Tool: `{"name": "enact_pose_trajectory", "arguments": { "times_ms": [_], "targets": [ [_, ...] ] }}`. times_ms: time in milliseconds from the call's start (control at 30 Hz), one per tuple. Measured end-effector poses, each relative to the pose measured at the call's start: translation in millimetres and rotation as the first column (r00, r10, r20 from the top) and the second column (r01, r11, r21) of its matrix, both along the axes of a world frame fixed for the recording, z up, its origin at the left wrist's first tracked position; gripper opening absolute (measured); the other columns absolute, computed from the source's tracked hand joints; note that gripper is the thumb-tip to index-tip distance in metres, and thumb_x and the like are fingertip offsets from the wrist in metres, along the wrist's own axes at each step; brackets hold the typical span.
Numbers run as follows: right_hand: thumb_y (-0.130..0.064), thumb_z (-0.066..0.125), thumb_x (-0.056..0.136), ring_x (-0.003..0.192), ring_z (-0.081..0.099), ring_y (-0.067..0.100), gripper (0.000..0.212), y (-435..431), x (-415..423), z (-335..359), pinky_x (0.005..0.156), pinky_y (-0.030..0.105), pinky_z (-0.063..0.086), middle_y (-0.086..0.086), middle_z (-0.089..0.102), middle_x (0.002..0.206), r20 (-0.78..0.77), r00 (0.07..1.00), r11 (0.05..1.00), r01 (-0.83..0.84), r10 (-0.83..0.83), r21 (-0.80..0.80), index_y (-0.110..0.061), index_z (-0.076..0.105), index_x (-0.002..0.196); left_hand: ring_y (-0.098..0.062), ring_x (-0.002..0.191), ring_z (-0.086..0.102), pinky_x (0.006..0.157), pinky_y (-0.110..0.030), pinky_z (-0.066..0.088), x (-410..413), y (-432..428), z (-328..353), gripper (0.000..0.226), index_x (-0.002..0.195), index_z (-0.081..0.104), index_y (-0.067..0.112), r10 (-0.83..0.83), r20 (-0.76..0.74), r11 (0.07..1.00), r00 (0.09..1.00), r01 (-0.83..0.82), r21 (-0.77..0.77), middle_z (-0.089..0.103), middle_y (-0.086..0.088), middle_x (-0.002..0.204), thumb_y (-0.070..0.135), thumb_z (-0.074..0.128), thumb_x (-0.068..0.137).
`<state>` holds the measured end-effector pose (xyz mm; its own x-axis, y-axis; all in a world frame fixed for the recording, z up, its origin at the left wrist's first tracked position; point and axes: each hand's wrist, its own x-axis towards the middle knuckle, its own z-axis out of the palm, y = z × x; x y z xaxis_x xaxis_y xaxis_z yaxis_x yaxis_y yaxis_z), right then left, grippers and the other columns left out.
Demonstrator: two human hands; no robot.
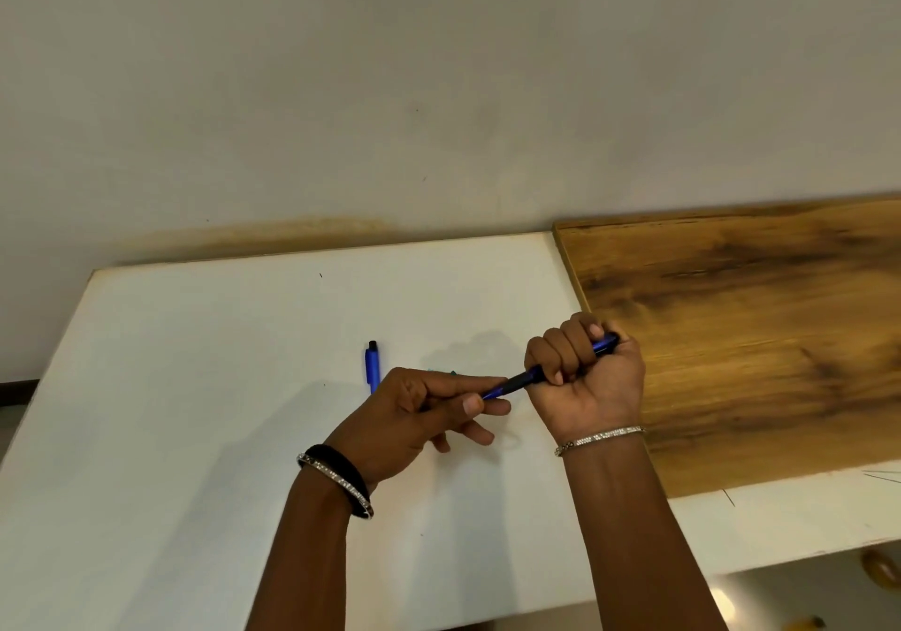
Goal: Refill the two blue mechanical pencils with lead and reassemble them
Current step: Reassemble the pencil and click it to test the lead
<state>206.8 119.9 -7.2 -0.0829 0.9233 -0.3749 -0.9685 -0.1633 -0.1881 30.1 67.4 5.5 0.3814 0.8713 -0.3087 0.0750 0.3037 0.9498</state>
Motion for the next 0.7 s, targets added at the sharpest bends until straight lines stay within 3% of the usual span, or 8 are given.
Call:
{"name": "enact_pose_trajectory", "arguments": {
  "times_ms": [500, 700],
  "targets": [
    [-0.029, 0.027, 0.09, 0.029, 0.021, 0.009, 0.035, 1.0, 0.3, 2.8, 0.036, 0.018, 0.022, -0.005, 0.024, 0.035, 0.12, 0.992, 0.994, 0.036, -0.048, 0.101, -0.016, 0.039, 0.061, -0.017, 0.079, 0.074, 0.053, -0.026, 0.037, 0.8, 2.5, -2.1, 0.021, 0.095, 0.075, 0.032, 0.093, -0.063, 0.995, 0.994, -0.094, -0.012, 0.077, 0.004, 0.097, 0.03, 0.068, 0.076],
    [-0.049, 0.034, 0.093, 0.033, 0.023, 0.009, 0.046, -0.4, -3.5, 3.1, 0.041, 0.021, 0.025, -0.005, 0.027, 0.039, 0.19, 0.982, 0.987, -0.021, -0.01, 0.159, -0.014, 0.046, 0.065, -0.016, 0.075, 0.074, 0.055, -0.028, 0.037, 0.6, 0.8, -1.3, 0.015, 0.095, 0.075, 0.025, 0.112, -0.134, 0.993, 0.985, -0.114, -0.007, 0.077, 0.006, 0.093, 0.027, 0.068, 0.082]
  ]
}}
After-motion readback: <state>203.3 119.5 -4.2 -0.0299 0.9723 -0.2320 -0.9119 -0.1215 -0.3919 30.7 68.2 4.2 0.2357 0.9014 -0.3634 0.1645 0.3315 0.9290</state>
